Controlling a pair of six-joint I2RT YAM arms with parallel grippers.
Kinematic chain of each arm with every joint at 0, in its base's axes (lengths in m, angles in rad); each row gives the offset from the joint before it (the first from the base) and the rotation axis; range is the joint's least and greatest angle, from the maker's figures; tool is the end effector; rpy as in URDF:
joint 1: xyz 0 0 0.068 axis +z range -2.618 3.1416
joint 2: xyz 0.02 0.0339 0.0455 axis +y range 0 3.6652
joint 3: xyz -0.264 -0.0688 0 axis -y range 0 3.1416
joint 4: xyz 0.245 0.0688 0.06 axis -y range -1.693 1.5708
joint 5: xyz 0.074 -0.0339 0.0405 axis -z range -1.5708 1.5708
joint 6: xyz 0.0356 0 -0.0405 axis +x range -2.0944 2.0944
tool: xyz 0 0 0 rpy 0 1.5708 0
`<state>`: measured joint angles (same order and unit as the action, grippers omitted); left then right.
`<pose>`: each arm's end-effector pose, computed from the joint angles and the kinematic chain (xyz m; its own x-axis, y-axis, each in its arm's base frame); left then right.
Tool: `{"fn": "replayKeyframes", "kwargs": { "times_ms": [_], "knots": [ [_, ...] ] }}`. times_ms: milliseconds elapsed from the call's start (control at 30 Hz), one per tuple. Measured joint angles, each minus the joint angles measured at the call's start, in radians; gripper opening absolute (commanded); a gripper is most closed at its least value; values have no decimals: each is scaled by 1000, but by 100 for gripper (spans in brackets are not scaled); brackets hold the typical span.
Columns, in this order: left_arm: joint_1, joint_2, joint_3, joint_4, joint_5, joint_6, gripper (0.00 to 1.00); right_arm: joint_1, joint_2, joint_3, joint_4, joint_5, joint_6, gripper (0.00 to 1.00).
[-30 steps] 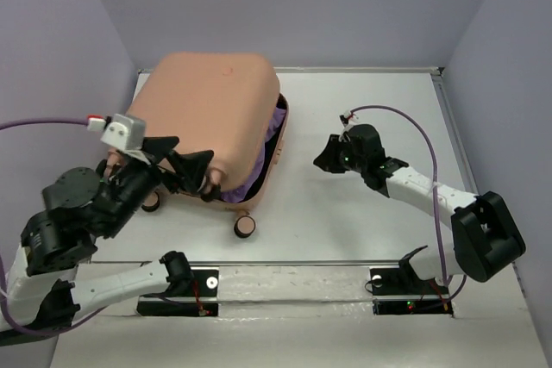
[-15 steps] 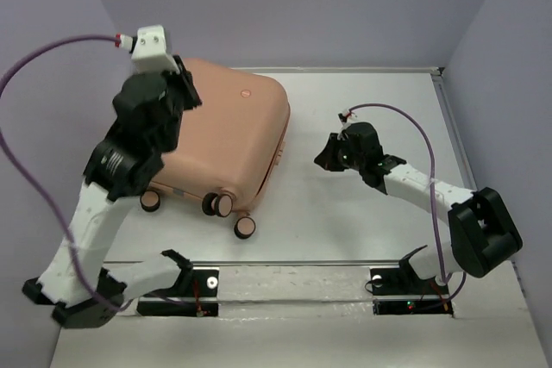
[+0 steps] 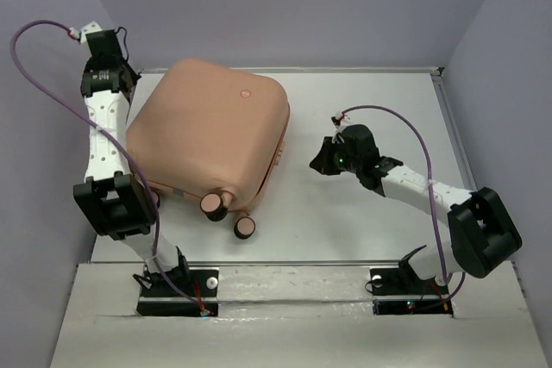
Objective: Pack the luggage
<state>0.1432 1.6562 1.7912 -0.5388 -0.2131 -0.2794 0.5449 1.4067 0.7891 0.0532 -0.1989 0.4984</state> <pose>0.3723 0.0613 0.4262 -0.2823 -0.3130 -0.9068 -0.4263 0.8877 -0.1737 0.2558 0.1633 0.2227 -0.7129 0.1158 -0.6916 -0.3530 0.7929 0.4967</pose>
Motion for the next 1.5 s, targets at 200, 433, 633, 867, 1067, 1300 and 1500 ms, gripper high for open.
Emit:
{"fn": "replayKeyframes", "kwargs": {
  "times_ms": [200, 433, 633, 867, 1067, 1300, 1500],
  "knots": [
    [204, 115, 11, -2, 44, -24, 6, 13, -3, -1, 0, -16, -9, 7],
    [208, 298, -55, 12, 121, -9, 6, 26, 47, 34, 9, -18, -9, 7],
    [204, 300, -285, 141, 200, -15, 6, 27, 224, 219, -3, 28, -28, 7],
    [207, 112, -591, 351, 289, -57, 6, 7, 400, 438, -26, 80, -60, 7],
    [157, -158, -858, 353, 315, -68, 6, -35, 470, 552, -137, 78, -110, 7],
    [-44, -434, -1112, 352, 283, -116, 6, -126, 677, 895, -281, 59, -209, 7],
    [-238, -686, -1207, 226, 328, -257, 8, -152, 952, 1382, -369, 55, -239, 49]
  ]
}}
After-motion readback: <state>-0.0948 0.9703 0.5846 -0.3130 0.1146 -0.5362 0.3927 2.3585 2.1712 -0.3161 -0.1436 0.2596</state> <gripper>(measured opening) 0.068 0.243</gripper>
